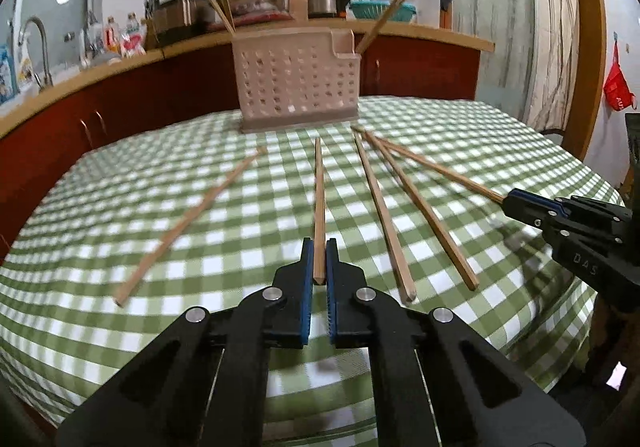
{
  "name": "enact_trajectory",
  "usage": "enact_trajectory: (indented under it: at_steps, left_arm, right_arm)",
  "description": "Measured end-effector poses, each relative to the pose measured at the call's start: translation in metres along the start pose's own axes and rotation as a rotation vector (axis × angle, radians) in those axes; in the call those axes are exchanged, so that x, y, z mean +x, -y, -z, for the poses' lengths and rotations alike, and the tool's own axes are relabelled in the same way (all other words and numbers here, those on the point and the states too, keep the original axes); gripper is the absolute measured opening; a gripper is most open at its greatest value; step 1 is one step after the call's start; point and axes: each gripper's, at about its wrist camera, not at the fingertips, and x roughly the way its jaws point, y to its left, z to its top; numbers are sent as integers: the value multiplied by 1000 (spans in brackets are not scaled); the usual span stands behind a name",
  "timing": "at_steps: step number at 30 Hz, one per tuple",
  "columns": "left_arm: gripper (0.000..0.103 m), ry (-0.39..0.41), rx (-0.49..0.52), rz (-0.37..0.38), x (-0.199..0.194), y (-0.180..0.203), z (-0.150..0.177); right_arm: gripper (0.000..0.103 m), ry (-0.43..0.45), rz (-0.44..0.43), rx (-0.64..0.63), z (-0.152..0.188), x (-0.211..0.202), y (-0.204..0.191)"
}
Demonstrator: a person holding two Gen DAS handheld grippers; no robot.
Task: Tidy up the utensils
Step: 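Lift the chopstick upright with the left gripper over the pink caddy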
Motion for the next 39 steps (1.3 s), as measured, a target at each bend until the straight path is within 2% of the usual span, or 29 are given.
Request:
enact_trajectory:
  at_steps: [14, 22, 26, 30, 39]
  left_arm:
    - [6, 173, -48, -81, -52, -29, -42]
    - [6, 256, -52, -98, -82, -37, -67]
    - [6, 275, -57, -102, -90, -40, -79]
    - [6, 260, -78, -87, -93, -46, -93]
    - [6, 246, -71, -67, -79, -51, -114]
  right_arm:
    - [7, 160, 4, -37, -48, -47, -12]
    - [7, 221, -3, -38, -67, -68, -16]
    - [7, 248, -9, -36, -79, -77, -17]
    - [7, 251, -17, -33, -88, -79, -17]
    - [7, 250, -23, -29, -107, -65, -14]
